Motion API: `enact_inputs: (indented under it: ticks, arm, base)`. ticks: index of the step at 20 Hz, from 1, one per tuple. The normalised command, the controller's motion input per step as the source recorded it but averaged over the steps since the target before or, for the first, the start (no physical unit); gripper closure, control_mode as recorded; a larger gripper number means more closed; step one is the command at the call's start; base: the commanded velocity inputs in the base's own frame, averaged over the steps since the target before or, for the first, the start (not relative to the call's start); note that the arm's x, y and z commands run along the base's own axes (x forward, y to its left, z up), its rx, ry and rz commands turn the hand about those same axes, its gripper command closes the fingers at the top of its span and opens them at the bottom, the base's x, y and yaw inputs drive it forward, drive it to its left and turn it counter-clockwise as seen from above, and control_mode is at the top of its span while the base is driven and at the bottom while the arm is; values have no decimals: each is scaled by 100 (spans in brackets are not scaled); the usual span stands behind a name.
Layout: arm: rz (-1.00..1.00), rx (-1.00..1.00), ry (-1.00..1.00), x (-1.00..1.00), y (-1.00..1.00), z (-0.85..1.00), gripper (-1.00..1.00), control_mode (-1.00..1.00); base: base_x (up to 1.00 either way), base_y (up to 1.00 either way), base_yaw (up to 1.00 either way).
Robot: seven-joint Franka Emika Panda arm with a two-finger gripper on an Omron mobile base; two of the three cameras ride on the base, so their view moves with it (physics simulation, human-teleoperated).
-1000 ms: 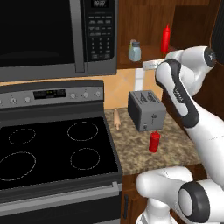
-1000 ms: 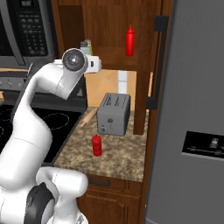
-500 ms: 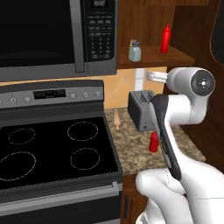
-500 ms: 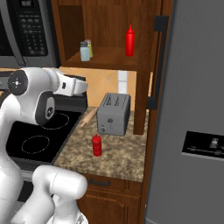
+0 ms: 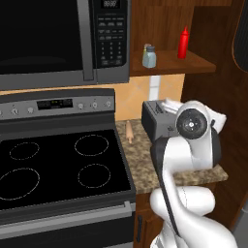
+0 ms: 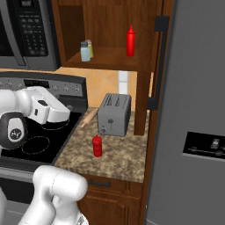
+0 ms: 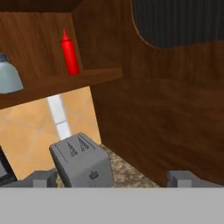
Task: Put the shaker and condiment bottle from the counter next to their counterparts in the cabinet.
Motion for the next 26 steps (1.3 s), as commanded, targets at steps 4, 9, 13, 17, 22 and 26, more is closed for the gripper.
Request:
enact_inputs:
  ticks: [4, 9, 13, 17, 22, 26]
  arm:
    - [-7, 0, -2, -29, 0, -41, -100, -100]
    - [-4, -6, -3, -18, 9, -60, -100, -100]
    - [-1, -13, -16, -4, 5, -81, -100, -100]
    - [-4, -8, -22, 0, 0, -83, -100, -100]
    - [-5, -3, -13, 0, -2, -70, -100, -100]
    - [-3, 0, -6, 0, -7, -62, -100, -100]
  base:
    - [0, 0, 0]
    - [0, 0, 0]
    - [0, 0, 0]
    - [0, 0, 0]
    - [0, 0, 0]
    - [0, 0, 0]
